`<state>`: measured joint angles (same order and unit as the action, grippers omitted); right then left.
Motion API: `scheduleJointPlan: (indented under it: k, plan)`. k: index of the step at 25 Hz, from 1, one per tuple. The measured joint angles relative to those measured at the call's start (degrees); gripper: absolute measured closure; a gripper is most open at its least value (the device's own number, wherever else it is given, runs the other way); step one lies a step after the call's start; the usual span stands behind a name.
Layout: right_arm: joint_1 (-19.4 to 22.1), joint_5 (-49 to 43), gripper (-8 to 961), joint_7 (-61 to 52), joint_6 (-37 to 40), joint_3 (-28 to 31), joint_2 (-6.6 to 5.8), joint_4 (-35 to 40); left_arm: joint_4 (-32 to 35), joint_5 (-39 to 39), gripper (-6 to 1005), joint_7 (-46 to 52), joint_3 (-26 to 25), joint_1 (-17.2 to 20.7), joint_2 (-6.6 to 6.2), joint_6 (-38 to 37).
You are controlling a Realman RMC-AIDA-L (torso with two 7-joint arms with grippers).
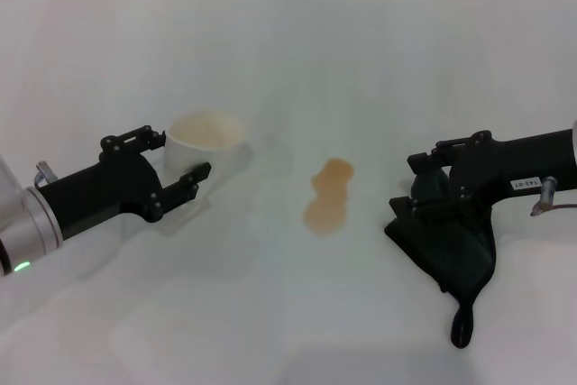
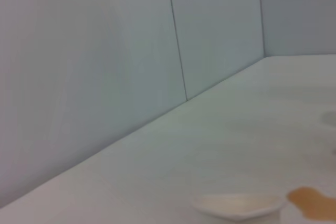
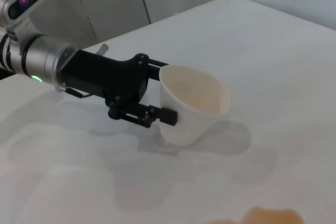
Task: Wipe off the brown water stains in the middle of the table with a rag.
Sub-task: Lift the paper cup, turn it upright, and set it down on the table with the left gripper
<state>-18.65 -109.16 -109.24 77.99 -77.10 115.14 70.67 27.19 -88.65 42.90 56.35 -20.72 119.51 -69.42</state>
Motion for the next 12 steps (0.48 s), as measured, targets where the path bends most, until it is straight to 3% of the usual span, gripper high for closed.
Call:
scheduleJointPlan:
  k: [12]
  plan:
    - [0.53, 0.01, 230, -0.08, -0.05, -0.94, 0.00, 0.74, 1.56, -0.45, 238, -0.21, 3.30, 3.83, 0.05, 0.01]
